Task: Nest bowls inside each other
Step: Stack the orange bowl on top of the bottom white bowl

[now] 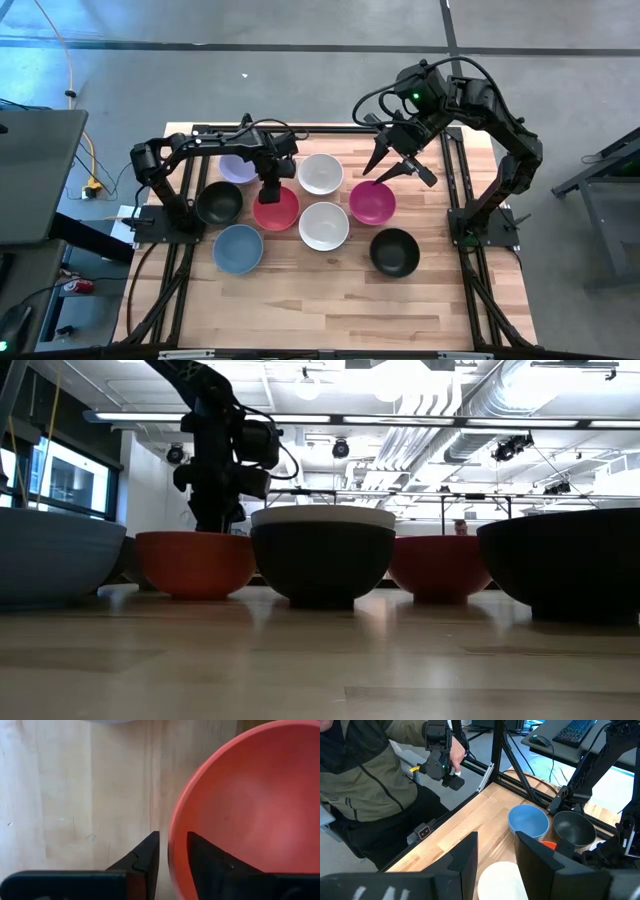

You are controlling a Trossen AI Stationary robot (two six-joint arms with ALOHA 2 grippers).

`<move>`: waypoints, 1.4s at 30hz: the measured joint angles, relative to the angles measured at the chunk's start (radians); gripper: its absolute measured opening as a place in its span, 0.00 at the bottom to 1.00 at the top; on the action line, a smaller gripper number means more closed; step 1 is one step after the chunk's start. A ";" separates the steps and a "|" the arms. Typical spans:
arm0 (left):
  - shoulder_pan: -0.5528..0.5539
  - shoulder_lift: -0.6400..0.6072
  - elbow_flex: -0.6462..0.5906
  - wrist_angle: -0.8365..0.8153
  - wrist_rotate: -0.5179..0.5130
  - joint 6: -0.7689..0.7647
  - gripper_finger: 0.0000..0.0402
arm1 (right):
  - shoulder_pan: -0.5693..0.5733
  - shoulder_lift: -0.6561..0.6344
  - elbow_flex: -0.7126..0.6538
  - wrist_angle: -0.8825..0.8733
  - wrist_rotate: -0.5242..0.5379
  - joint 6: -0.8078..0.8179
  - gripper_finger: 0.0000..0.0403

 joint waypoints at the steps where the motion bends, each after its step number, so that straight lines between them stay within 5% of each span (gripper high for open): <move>1: 0.000 0.000 0.000 0.000 0.000 0.000 0.21 | 0.000 0.000 0.000 0.000 0.002 0.000 0.29; 42: 0.002 -0.058 0.001 -0.023 0.000 -0.010 0.21 | 0.000 0.001 0.000 0.000 0.015 0.022 0.29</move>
